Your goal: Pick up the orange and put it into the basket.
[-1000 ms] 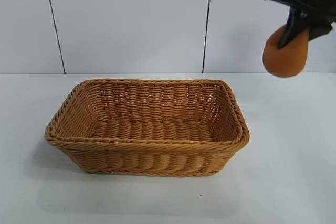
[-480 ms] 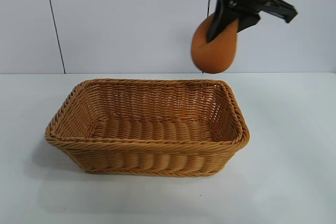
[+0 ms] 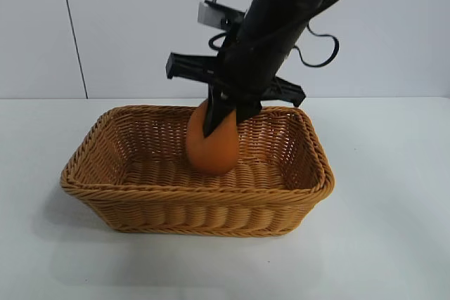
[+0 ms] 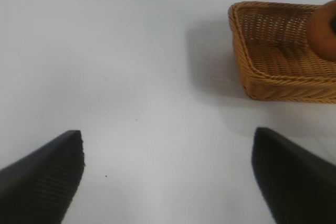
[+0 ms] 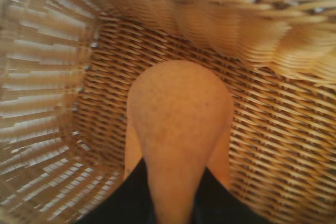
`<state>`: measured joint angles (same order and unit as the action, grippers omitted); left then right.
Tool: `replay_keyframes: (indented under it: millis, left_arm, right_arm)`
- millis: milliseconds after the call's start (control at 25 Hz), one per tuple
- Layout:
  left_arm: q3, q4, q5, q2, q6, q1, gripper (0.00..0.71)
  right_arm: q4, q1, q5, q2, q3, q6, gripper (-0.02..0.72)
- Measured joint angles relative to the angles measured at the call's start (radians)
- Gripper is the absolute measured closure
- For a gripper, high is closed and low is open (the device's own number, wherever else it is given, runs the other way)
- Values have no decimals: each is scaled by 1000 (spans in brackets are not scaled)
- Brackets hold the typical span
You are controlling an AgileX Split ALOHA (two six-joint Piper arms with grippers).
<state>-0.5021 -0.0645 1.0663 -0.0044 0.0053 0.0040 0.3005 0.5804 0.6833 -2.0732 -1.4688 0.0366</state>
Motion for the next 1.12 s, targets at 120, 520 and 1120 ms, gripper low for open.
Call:
replay_keyframes:
  millis: [120, 520, 1120]
  left_arm:
    - [0, 0, 0, 0, 0, 0, 92]
    - [0, 1, 0, 0, 0, 0, 92]
    - [0, 9, 0, 0, 0, 0, 93]
  right_arm:
    - [0, 0, -22, -50, 0, 0, 660]
    - [-5, 1, -5, -26, -13, 0, 112]
    - [-359, -38, 520, 19, -440, 122, 29]
